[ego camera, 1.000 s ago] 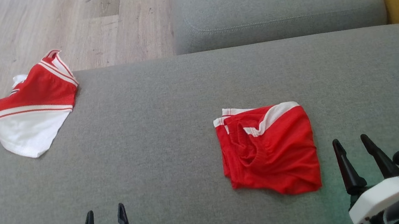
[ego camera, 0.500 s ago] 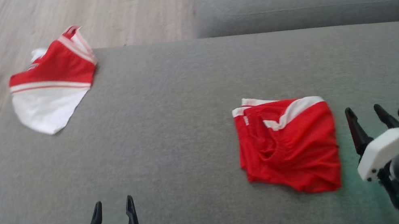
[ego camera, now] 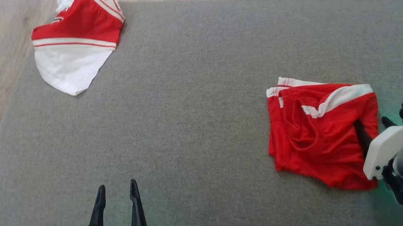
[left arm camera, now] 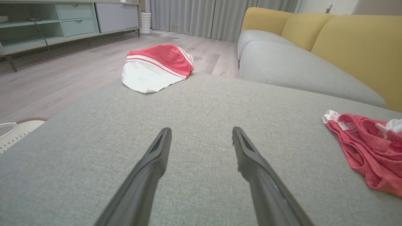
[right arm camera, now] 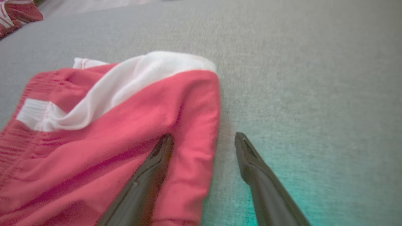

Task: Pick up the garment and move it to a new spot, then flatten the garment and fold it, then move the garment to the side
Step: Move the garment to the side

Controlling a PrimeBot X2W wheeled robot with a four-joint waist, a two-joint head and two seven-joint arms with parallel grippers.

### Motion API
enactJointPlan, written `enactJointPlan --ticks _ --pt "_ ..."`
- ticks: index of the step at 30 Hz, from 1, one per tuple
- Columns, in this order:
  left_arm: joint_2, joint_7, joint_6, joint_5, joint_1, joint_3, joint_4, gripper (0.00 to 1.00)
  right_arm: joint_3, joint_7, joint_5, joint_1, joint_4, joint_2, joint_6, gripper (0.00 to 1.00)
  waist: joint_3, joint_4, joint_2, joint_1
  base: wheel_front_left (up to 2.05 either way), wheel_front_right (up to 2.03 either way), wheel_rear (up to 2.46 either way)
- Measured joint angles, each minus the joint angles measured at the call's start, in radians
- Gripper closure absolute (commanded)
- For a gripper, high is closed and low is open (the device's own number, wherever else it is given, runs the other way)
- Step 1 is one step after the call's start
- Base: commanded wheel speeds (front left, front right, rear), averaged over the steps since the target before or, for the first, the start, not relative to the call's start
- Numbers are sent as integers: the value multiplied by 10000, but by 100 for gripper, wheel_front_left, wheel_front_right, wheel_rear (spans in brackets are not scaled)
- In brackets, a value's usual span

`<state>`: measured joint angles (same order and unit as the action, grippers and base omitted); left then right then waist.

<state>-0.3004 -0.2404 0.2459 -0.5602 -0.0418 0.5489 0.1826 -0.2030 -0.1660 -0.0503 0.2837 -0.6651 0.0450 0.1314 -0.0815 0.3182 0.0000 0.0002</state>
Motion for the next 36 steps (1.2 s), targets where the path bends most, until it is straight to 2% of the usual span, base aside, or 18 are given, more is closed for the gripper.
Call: enactJointPlan --ticks 2,3,4,6,7,15,25,26,32,36 --pt "10 -2 0 15 -39 -15 15 0 69 0 -46 136 -198 2 0 0 -131 49 0 0 0 0 0" --pt "10 -2 -4 67 -78 -17 27 0 96 2 -109 232 -242 15 0 29 -184 50 0 -1 0 0 0" --pt "13 -13 -12 86 -131 -17 35 0 119 17 -167 345 -299 17 0 49 -226 32 0 -1 0 0 0" --pt "23 -33 -15 159 -232 -25 29 0 259 92 -201 565 -430 17 0 79 -298 -60 0 -1 0 0 0" --pt "31 -33 -65 159 -274 -27 29 0 322 176 -201 639 -460 10 0 100 -336 -123 0 -1 0 0 0" --pt "52 -88 -169 453 -523 4 -186 0 520 573 144 1539 -336 2 0 100 -716 -1175 0 -1 0 0 0" --pt "-232 48 -178 884 -1565 6 -623 0 -211 694 617 2652 725 21 0 100 -1591 -3513 0 0 0 0 0" --pt "-232 48 -178 884 -1565 6 -623 0 -211 694 617 2652 725 21 0 100 -1591 -3513 0 0 0 0 0" --pt "-462 474 -215 1141 -2126 56 -968 0 -184 706 706 3054 869 23 0 100 -2205 -4949 0 -1 0 0 0" --pt "-627 727 -201 1248 -2313 84 -1152 0 -121 798 681 3270 840 23 0 100 -2613 -5647 0 -1 0 0 0"
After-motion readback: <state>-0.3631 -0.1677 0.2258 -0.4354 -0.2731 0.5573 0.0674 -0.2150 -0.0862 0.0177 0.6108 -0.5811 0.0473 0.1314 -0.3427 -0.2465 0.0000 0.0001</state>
